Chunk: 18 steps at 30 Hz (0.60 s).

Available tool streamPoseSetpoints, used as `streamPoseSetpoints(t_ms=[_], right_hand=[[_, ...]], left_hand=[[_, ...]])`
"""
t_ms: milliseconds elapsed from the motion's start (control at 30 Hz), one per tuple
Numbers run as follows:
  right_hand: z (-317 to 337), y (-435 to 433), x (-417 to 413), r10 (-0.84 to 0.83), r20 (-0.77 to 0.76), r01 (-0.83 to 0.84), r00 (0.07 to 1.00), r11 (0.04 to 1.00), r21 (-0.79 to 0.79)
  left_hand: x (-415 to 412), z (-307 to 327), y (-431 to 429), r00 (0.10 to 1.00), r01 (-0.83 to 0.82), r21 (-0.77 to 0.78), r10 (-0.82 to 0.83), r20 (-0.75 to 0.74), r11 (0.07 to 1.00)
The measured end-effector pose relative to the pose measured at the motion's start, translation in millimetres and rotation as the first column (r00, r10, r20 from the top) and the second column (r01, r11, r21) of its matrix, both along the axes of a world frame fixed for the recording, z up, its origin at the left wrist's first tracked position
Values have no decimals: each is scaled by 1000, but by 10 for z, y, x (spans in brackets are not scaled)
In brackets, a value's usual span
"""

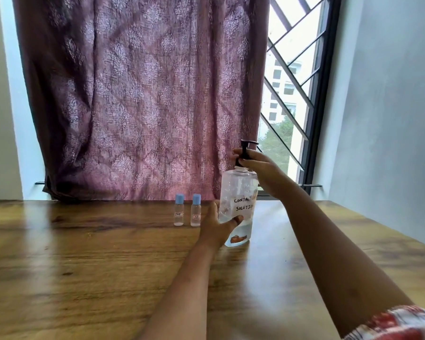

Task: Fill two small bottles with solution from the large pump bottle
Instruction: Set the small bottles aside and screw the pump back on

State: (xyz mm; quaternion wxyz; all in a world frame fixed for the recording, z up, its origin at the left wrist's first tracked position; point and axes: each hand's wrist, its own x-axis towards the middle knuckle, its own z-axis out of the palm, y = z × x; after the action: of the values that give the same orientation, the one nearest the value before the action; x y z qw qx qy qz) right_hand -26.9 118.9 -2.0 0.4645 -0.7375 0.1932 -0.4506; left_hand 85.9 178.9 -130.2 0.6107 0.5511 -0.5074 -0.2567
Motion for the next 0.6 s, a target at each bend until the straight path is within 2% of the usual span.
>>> streamPoseSetpoints(t_ms=[33,100,167,233,333,433,500,600], right_hand=[[-7,-8,-34,-35,-20,34,999,999,-41],[-10,-22,-28,-220,-71,208,973,967,-146],[-5,-39,28,-470,-100,438,877,868,-233],[1,-38,82,-580,-108,539,807,799,-267],[5,-33,134,-499,-153,452,853,853,-260],[-11,-28,98,-217,-118,200,969,970,-139],[-35,-37,16,-61,-60,56,996,995,-80],[-56,-35,-84,-64,-14,62,998,991,-123]], left_hand=[[-5,0,5,1000,-3,-3,3,11,1000],[-11,11,13,999,-4,-8,5,41,1000],[-14,15,16,998,-1,-22,3,64,1000],[-16,12,16,997,5,-39,-2,72,999],[-7,2,10,998,31,-48,-28,58,998],[10,-13,6,998,56,-53,-58,-34,997],[21,-16,-15,995,65,-51,-69,-67,997],[33,-21,-43,994,81,-38,-84,-66,996]])
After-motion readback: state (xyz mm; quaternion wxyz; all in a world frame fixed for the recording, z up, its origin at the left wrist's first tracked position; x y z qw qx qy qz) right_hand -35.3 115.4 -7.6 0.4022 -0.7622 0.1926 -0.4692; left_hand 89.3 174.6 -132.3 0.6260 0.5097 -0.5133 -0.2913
